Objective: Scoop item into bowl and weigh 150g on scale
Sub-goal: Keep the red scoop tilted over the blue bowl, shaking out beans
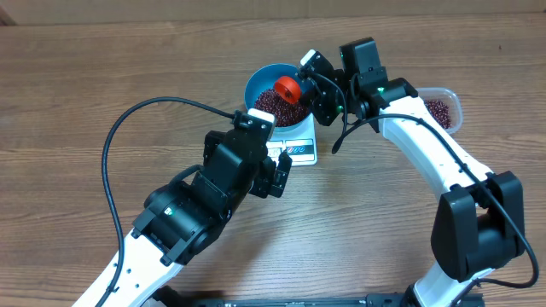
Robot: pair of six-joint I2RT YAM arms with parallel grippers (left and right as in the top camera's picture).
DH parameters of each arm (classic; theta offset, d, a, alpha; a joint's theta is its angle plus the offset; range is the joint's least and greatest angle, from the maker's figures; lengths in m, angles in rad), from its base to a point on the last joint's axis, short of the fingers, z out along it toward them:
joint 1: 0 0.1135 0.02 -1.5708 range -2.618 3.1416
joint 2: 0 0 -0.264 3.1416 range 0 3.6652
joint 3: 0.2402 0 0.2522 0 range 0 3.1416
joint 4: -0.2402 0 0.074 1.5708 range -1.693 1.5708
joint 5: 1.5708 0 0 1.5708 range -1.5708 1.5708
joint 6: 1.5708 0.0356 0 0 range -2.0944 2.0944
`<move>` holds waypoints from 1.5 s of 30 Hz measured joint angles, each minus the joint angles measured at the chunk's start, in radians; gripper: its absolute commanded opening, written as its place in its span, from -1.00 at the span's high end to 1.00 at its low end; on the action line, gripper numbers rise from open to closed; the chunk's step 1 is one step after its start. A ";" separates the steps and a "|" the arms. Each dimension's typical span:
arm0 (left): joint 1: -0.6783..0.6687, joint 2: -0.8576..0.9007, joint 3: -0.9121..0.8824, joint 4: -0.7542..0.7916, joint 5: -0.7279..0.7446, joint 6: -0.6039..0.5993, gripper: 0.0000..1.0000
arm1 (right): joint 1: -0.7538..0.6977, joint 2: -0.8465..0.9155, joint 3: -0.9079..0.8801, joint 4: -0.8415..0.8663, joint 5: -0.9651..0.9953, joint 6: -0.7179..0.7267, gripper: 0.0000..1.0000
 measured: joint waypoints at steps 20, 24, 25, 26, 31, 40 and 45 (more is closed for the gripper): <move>0.000 0.000 0.000 0.000 0.000 0.000 -0.99 | 0.000 0.000 0.000 -0.009 0.000 0.019 0.93; 0.000 0.000 0.000 0.000 0.000 0.000 -0.99 | 0.000 0.000 0.000 -0.008 0.000 0.020 0.93; 0.000 0.000 0.000 0.000 0.000 0.000 -0.99 | 0.000 0.000 0.000 -0.008 0.000 0.020 0.93; 0.000 0.000 0.000 0.000 0.000 0.000 -0.99 | 0.000 0.000 0.000 -0.009 0.000 0.019 0.93; 0.000 0.000 0.000 0.000 0.000 0.000 -0.99 | 0.000 0.000 0.000 -0.008 0.000 0.019 0.93; 0.000 0.000 0.000 0.000 0.000 0.000 -0.99 | 0.000 0.000 0.000 -0.017 0.000 0.019 0.93; 0.000 0.000 0.000 0.000 0.000 0.000 -0.99 | 0.004 0.000 0.001 -0.090 -0.024 -0.069 0.93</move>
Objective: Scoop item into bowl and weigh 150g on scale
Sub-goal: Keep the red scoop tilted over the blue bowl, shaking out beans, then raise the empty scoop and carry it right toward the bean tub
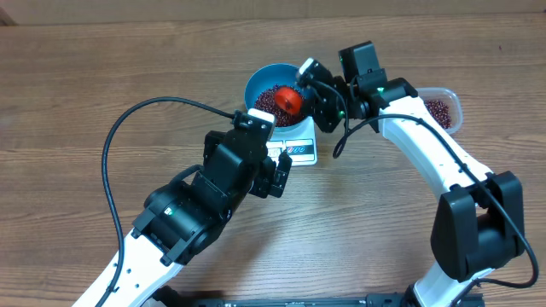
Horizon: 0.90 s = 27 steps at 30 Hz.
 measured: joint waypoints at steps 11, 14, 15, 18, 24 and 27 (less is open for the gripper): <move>0.000 0.000 0.000 0.000 0.000 0.000 -0.99 | 0.002 0.000 0.000 0.068 -0.002 0.024 0.93; 0.000 0.000 0.000 0.000 0.000 0.000 -0.99 | 0.002 0.000 0.000 0.068 -0.002 0.030 0.93; 0.000 0.000 0.000 0.000 0.000 0.000 -0.98 | 0.001 0.000 0.000 0.068 -0.002 0.035 0.93; 0.000 0.000 0.000 0.000 0.000 0.000 -0.98 | 0.002 0.000 0.000 0.068 -0.003 0.064 0.93; 0.000 0.000 0.000 0.000 0.000 0.000 -0.99 | 0.002 0.000 0.000 0.066 -0.045 0.204 0.93; 0.000 0.000 0.000 0.000 0.000 0.000 -0.99 | 0.002 0.000 0.000 0.065 -0.084 0.282 0.93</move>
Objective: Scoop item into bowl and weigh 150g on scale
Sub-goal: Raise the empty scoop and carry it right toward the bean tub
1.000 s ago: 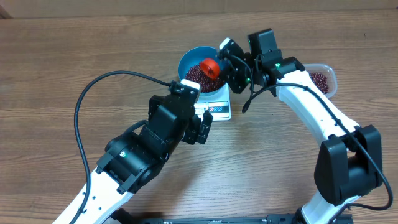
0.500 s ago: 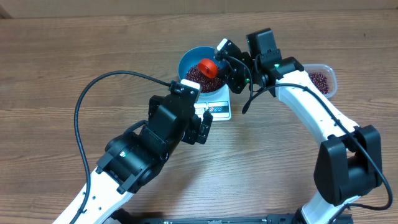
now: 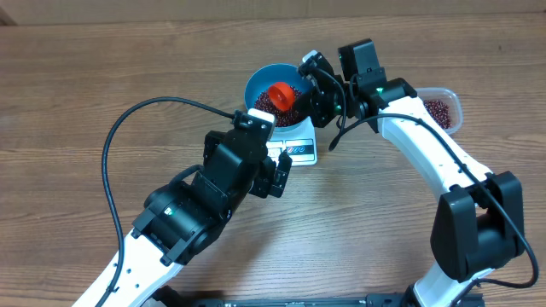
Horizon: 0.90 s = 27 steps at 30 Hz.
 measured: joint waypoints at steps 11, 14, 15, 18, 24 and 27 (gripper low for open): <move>0.000 0.000 0.000 0.000 0.000 0.000 -0.99 | 0.000 0.000 0.000 0.000 -0.069 0.128 0.93; 0.000 0.000 0.000 0.000 0.000 0.000 -0.98 | 0.000 -0.003 0.000 0.000 -0.072 0.146 0.93; 0.000 0.000 0.000 0.000 0.000 0.000 -0.99 | -0.001 -0.007 0.000 0.000 -0.073 0.151 0.93; 0.000 0.000 0.000 0.000 0.000 0.000 -0.99 | -0.008 -0.027 0.000 0.000 -0.076 0.161 0.93; 0.000 0.000 0.000 0.000 0.000 0.000 -0.99 | -0.063 -0.105 0.000 -0.009 -0.077 0.166 0.93; 0.000 0.000 0.000 0.000 0.000 0.000 -0.99 | -0.101 -0.143 0.000 -0.024 -0.079 0.167 0.93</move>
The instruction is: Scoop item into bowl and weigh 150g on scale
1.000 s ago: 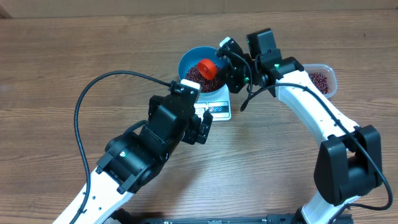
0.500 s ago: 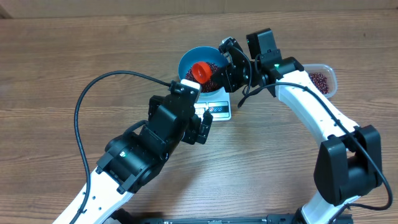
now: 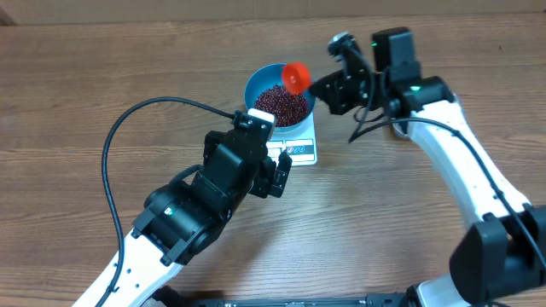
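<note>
A blue bowl (image 3: 256, 85) holding dark red beans (image 3: 280, 102) stands on the white scale (image 3: 300, 150) in the overhead view. The red scoop (image 3: 296, 77) hangs over the bowl's far right rim, above the beans. My right gripper (image 3: 324, 85) is shut on the scoop's handle, just right of the bowl. My left gripper (image 3: 280, 176) rests at the scale's front left corner, its dark fingers pointing toward the scale. Whether they are apart does not show from here.
A black cable (image 3: 128, 119) loops over the wooden table (image 3: 102, 68) to the left of my left arm. My right arm (image 3: 461, 145) crosses the right side of the table and covers what lies under it there.
The red scoop was down among the beans in the bowl and is now over the far right rim. My right arm has moved to the right and back. My left arm stayed still.
My right gripper held the red scoop over the bowl's right side. Then the scoop sat lower, in the beans, then nearer the bowl's middle. Now it is out at the far right rim, with the arm further right. My left arm never moved.
</note>
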Robot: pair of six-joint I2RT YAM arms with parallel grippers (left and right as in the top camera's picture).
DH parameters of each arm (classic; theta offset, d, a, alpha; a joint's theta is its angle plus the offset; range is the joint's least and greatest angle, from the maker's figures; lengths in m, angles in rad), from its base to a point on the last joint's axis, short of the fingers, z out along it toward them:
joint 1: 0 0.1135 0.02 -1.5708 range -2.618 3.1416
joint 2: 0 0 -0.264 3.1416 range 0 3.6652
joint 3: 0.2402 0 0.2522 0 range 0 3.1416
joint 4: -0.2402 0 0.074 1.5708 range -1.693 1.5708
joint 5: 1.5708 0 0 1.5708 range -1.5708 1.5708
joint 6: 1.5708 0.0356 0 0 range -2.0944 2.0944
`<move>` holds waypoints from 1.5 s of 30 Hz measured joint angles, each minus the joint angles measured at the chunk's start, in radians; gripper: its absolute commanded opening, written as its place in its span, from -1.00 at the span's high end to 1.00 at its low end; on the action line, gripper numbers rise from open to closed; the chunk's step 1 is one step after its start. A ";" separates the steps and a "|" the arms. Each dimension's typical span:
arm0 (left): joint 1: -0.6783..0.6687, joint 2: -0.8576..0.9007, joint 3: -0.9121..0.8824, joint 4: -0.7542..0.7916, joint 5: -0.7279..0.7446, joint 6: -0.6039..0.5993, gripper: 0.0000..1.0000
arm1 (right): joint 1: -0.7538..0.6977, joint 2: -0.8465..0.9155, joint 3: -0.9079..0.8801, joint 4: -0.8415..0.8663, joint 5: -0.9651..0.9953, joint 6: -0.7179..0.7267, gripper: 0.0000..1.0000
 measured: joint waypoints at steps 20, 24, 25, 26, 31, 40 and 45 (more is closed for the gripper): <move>0.000 0.000 0.000 0.000 0.000 0.000 -0.99 | -0.260 -0.038 0.001 -0.158 0.000 -0.001 0.93; 0.000 0.000 0.000 0.000 0.000 0.000 -0.99 | -0.309 -0.038 0.001 -0.164 0.005 0.000 0.93; 0.000 0.000 0.000 0.000 0.000 0.000 -0.98 | -0.323 -0.038 0.001 -0.169 0.006 0.000 0.93; 0.000 0.000 0.000 0.000 0.000 0.000 -0.99 | -0.339 -0.038 0.001 -0.175 0.007 0.000 0.93; 0.000 0.000 0.000 0.000 0.000 0.000 -0.99 | -0.389 -0.038 0.001 -0.214 -0.002 0.000 0.93; 0.000 0.000 0.000 0.000 0.000 0.000 -0.99 | -0.361 -0.038 0.001 -0.236 -0.117 -0.031 0.93; 0.000 0.000 0.000 0.000 0.000 0.000 -0.99 | -0.301 -0.038 0.001 -0.219 -0.142 -0.040 0.93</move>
